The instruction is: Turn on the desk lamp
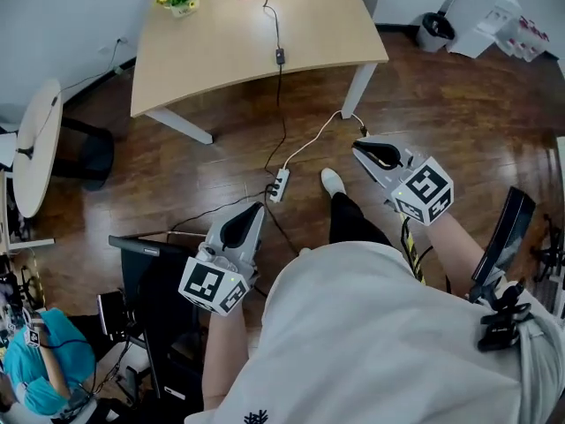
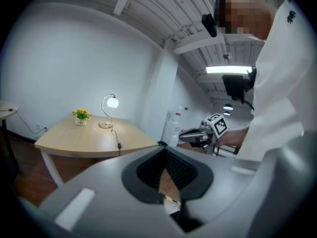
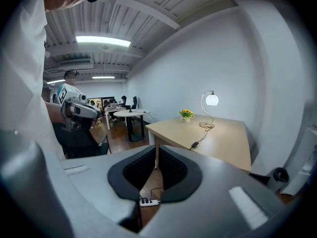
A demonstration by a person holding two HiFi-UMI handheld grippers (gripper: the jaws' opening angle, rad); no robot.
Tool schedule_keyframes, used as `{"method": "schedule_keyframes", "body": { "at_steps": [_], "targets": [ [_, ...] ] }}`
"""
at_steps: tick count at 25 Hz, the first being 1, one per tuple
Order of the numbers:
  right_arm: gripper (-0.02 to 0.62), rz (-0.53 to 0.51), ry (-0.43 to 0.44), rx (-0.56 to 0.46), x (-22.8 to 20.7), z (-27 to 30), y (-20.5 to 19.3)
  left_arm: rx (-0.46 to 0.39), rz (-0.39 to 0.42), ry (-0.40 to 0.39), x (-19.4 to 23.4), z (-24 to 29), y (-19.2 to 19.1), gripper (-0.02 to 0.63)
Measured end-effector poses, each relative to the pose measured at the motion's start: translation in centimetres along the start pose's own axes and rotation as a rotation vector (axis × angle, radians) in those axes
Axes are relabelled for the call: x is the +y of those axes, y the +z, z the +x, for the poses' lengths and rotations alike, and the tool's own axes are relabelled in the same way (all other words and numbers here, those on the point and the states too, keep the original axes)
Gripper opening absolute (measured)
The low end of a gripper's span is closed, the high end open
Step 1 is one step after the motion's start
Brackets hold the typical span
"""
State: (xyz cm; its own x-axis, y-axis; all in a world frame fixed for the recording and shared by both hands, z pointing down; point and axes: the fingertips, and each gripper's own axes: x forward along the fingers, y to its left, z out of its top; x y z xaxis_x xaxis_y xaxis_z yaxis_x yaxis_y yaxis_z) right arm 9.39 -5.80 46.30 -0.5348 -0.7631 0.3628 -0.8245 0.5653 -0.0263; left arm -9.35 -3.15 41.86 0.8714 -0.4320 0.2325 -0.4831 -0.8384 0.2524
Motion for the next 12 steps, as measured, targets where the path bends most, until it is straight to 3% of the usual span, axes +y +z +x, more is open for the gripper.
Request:
{"method": "schedule_keyframes", "body": {
  "at_steps": [5,12],
  "targets": [
    [0.012,0.044,-0.084,0.000,8.2,-6.1,-0.9,0.020,-0.019,-0.080,-4.1,-6.1,-2.8,0.015],
    [0.034,0.046,-0.116,-0.032,13.3,-11.1,-0.7,0.003,-0.018,-0.112,-8.1,-10.0,-3.8,0.016]
  ]
}}
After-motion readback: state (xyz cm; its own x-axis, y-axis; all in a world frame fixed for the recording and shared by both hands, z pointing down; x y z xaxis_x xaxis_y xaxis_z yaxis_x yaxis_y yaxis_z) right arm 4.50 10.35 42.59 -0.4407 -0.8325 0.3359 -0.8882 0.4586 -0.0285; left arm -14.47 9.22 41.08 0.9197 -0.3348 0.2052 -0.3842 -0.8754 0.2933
